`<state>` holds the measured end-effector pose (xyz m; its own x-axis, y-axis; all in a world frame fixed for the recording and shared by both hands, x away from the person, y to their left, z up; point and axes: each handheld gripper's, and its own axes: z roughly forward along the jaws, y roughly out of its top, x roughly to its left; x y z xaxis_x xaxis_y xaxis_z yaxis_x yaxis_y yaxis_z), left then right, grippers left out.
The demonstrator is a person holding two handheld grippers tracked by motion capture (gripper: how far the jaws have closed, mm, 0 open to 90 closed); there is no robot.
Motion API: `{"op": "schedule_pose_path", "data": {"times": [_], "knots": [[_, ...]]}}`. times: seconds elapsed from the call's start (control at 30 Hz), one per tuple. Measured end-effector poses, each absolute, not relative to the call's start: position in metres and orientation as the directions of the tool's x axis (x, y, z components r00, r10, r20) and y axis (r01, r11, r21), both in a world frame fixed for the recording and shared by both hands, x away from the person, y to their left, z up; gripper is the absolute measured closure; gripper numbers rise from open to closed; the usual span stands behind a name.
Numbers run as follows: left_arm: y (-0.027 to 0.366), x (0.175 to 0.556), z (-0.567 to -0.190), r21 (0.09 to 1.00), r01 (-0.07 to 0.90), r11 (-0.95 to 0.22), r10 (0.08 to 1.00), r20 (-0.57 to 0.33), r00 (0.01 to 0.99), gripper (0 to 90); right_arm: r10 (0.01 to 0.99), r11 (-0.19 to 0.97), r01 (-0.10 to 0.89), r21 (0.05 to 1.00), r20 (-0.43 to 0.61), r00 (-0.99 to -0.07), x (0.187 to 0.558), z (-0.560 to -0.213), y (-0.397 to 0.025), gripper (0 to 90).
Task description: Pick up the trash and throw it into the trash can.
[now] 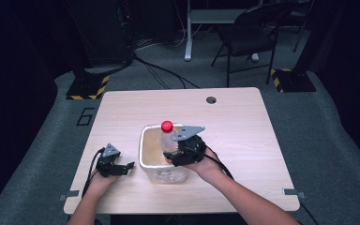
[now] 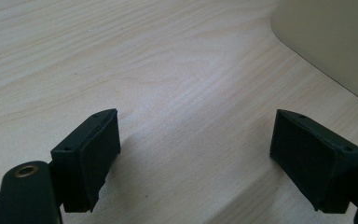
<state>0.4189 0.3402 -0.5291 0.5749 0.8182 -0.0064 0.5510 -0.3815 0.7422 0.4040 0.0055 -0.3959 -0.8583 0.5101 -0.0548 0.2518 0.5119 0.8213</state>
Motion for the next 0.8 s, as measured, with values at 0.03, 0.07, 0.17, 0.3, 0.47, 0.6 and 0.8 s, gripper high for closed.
{"op": "schedule_pose_path", "data": {"times": [0.03, 0.07, 0.17, 0.3, 0.47, 0.6, 0.8], "knots": [[0.340, 0.419, -0.529, 0.742, 0.551, -0.381, 0.818, -0.006, 0.575, 15.9, 0.513, 0.512, 0.259, 0.819, -0.050, -0.857, 0.404, -0.397, 0.007, 26.4], [0.340, 0.419, -0.529, 0.742, 0.551, -0.382, 0.818, -0.006, 0.575, 15.9, 0.515, 0.511, 0.263, 0.818, -0.047, -0.856, 0.405, -0.398, 0.008, 26.4], [0.340, 0.419, -0.529, 0.742, 0.551, -0.382, 0.818, -0.006, 0.575, 15.9, 0.517, 0.515, 0.270, 0.814, -0.043, -0.855, 0.406, -0.400, 0.011, 26.4], [0.340, 0.419, -0.529, 0.742, 0.550, -0.382, 0.817, -0.006, 0.576, 15.9, 0.515, 0.527, 0.281, 0.802, -0.038, -0.856, 0.409, -0.405, 0.016, 26.2], [0.340, 0.419, -0.529, 0.742, 0.551, -0.382, 0.818, -0.006, 0.576, 15.9, 0.507, 0.523, 0.296, 0.799, -0.012, -0.862, 0.410, -0.406, 0.017, 26.0], [0.340, 0.419, -0.529, 0.742, 0.550, -0.382, 0.818, -0.006, 0.576, 15.9, 0.497, 0.542, 0.300, 0.785, -0.011, -0.868, 0.411, -0.408, 0.018, 25.6], [0.340, 0.419, -0.529, 0.742, 0.550, -0.384, 0.817, -0.005, 0.576, 15.9, 0.506, 0.544, 0.313, 0.778, -0.007, -0.863, 0.410, -0.412, 0.016, 22.2]]}}
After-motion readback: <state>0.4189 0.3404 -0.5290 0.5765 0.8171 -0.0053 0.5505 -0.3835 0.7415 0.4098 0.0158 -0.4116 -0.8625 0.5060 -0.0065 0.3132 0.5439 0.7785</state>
